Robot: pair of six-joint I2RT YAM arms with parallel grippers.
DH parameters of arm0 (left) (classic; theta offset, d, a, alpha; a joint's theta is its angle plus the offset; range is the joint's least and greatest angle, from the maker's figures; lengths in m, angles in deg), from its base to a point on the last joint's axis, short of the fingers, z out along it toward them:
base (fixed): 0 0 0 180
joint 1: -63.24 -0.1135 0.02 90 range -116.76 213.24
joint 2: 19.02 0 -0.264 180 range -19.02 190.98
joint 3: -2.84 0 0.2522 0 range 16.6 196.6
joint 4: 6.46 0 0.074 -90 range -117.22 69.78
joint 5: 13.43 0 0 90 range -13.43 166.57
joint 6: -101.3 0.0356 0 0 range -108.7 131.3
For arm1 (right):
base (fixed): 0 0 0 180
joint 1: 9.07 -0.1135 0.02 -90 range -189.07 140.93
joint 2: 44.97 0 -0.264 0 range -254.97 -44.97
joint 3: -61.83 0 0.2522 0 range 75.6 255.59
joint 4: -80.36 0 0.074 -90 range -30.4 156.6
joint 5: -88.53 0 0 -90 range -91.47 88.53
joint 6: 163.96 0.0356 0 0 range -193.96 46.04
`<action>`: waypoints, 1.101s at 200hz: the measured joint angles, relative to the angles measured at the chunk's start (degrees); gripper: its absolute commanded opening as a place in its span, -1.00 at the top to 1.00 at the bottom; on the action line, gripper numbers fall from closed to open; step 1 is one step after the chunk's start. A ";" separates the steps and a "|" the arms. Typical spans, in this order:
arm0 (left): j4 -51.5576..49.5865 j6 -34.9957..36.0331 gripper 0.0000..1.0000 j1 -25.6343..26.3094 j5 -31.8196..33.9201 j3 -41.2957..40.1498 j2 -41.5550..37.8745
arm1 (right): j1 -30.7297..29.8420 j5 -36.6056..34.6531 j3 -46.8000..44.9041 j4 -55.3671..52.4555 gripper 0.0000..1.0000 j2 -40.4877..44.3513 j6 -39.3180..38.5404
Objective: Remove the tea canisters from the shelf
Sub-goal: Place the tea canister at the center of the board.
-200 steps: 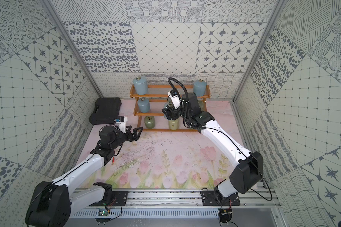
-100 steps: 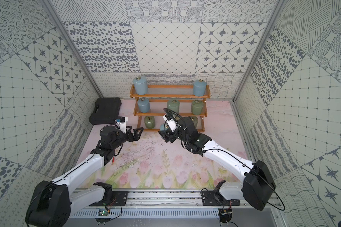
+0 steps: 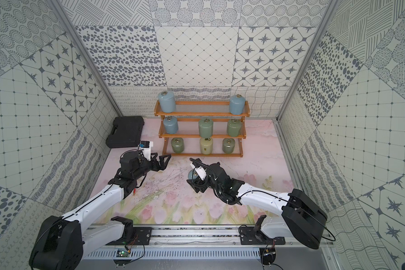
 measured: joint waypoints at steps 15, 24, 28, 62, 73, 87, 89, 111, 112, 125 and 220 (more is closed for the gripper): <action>0.04 -0.28 -1.00 0.24 0.17 -0.15 0.11 | -2.23 -1.07 -0.66 2.16 -0.08 -0.81 -0.24; 0.04 -0.55 -1.00 0.57 0.22 -0.26 0.22 | -3.28 -1.60 -1.05 3.13 -0.07 -1.18 -0.46; 0.02 -0.52 -1.00 0.68 0.22 -0.28 0.26 | -3.72 -1.97 -1.27 3.58 -0.08 -1.38 -0.57; 0.09 -0.85 -1.00 2.03 1.07 -0.35 1.05 | -6.51 -3.82 -3.17 6.47 -0.09 -2.14 -1.01; 0.04 -1.11 -1.00 2.45 1.33 -0.35 1.42 | -7.32 -4.35 -3.61 7.04 -0.08 -2.45 -1.14; 0.02 -1.22 -1.00 2.89 1.55 -0.33 1.81 | -8.52 -5.42 -4.02 7.85 -0.08 -2.99 -1.20; 0.04 -1.27 -1.00 2.97 1.62 -0.33 1.86 | -8.70 -5.55 -4.11 8.04 -0.08 -3.06 -1.20; -0.02 -1.55 -1.00 3.85 2.34 -0.33 2.05 | -11.17 -6.99 -5.35 9.60 -0.08 -4.11 -1.18; -0.02 -1.57 -1.00 3.91 2.38 -0.33 2.05 | -11.23 -7.04 -5.40 9.64 -0.08 -4.15 -1.18; -0.04 -1.66 -1.00 4.50 3.04 -0.33 2.05 | -12.59 -7.91 -6.21 10.14 -0.08 -4.81 -1.20; -0.33 -2.23 -1.00 9.49 7.15 -0.33 1.73 | -16.02 -11.56 -10.40 12.50 -0.08 -5.57 -1.40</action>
